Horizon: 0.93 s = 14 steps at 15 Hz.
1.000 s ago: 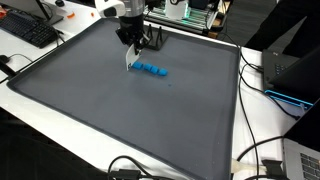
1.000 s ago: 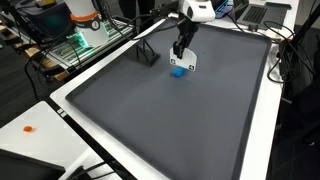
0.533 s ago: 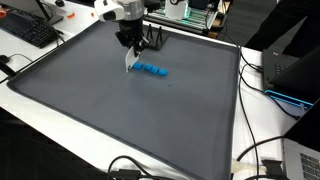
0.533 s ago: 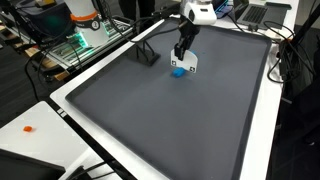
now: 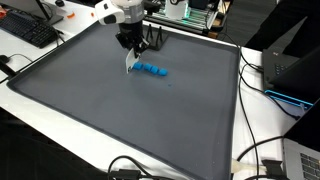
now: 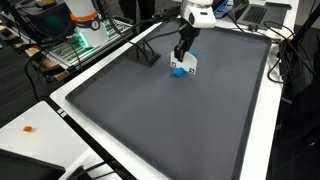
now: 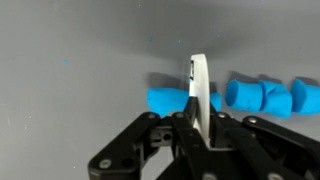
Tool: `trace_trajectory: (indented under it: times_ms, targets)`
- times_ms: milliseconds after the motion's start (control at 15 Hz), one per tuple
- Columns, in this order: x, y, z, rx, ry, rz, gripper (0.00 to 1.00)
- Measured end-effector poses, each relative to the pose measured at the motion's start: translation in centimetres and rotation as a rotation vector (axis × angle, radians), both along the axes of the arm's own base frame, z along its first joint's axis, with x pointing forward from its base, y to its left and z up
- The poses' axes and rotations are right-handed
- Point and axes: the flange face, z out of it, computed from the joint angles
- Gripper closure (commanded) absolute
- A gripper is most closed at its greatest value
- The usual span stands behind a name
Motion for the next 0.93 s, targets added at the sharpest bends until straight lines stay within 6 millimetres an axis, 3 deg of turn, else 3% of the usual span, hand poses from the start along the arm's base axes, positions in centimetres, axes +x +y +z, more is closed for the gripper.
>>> trace_trajectory:
  times_ms: [933]
  targets:
    - [-0.1, -0.11, -0.86, 0.014, 0.017, 0.001, 0.98]
